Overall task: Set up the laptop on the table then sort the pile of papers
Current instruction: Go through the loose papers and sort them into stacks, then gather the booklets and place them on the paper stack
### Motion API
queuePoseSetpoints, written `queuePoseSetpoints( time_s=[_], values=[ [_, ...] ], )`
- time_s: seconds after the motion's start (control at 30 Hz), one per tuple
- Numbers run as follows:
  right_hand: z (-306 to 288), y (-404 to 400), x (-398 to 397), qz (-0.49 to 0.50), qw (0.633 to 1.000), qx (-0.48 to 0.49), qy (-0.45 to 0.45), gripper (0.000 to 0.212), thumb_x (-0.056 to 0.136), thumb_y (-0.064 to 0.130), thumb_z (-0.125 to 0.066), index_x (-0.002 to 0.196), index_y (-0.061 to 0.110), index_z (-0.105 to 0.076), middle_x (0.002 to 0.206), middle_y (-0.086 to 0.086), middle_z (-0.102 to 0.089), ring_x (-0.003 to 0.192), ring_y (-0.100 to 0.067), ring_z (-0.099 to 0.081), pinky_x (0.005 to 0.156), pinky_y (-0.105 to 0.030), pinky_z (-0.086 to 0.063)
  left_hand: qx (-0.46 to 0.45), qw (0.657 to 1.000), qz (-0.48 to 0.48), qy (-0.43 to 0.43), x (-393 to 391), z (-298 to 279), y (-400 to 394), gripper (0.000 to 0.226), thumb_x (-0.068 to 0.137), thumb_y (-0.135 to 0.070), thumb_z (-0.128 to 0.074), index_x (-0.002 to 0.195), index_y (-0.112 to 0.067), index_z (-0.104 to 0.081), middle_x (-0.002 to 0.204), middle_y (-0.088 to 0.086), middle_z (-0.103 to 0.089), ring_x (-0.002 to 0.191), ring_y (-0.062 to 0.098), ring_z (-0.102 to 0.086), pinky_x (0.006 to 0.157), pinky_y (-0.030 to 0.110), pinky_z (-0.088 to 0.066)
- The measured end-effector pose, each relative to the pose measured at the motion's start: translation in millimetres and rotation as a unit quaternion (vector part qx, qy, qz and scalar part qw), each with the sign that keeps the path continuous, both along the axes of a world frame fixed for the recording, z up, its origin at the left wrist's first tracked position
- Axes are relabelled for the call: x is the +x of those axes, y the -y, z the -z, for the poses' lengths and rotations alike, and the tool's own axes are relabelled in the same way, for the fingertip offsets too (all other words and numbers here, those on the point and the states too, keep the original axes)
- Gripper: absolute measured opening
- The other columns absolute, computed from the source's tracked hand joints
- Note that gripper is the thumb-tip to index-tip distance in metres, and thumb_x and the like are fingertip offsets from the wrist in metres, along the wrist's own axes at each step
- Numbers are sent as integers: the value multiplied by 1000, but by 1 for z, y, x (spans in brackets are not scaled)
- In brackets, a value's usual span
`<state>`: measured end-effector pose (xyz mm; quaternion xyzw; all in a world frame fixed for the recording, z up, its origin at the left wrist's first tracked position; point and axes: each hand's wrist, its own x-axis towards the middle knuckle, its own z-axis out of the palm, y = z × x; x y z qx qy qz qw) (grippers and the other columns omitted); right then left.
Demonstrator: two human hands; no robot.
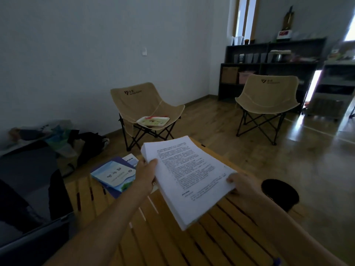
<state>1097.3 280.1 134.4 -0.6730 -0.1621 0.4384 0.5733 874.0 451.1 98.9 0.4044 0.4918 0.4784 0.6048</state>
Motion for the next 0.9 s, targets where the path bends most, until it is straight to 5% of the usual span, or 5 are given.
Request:
queuePoseSetpoints(
  time_s=[0.27,0.43,0.67,0.8,0.9],
  values=[
    [24,-156,30,117,992,11,42,27,97,7,-47,122,12,-37,110,-18,-62,96,-30,-66,85,-46,-60,-57,998,-23,11,49,12,-119,54,93,-28,-63,139,-10,-41,124,13,-58,108,30,-59,90,47,-53],
    [66,-169,32,124,985,-54,106,45,100,9,-52,142,-2,-38,129,-16,-54,121,-34,-54,85,-32,-45,-87,993,39,-68,55,34,-136,35,91,2,-49,126,3,-54,123,13,-58,102,29,-55,94,40,-50],
    [59,-161,21,99,975,-119,161,59,91,30,-53,142,3,-37,137,-19,-49,123,-34,-52,98,-41,-49,-54,978,80,-182,50,28,-114,34,94,1,-47,128,-3,-49,113,5,-53,107,29,-54,84,31,-47],
    [48,-155,-29,71,898,-105,421,53,81,33,-54,128,9,-53,131,-14,-54,115,-31,-56,95,-49,-53,103,906,110,-394,12,16,-95,25,88,-23,-58,106,-6,-61,102,2,-63,87,21,-62,75,36,-58],
    [41,-149,-97,-119,883,12,455,26,96,19,-54,121,15,-61,113,-3,-66,98,-17,-64,85,-37,-58,155,785,44,-598,-37,26,-76,42,88,-45,-55,119,-17,-55,126,9,-54,118,28,-51,102,50,-42]
  ],
)
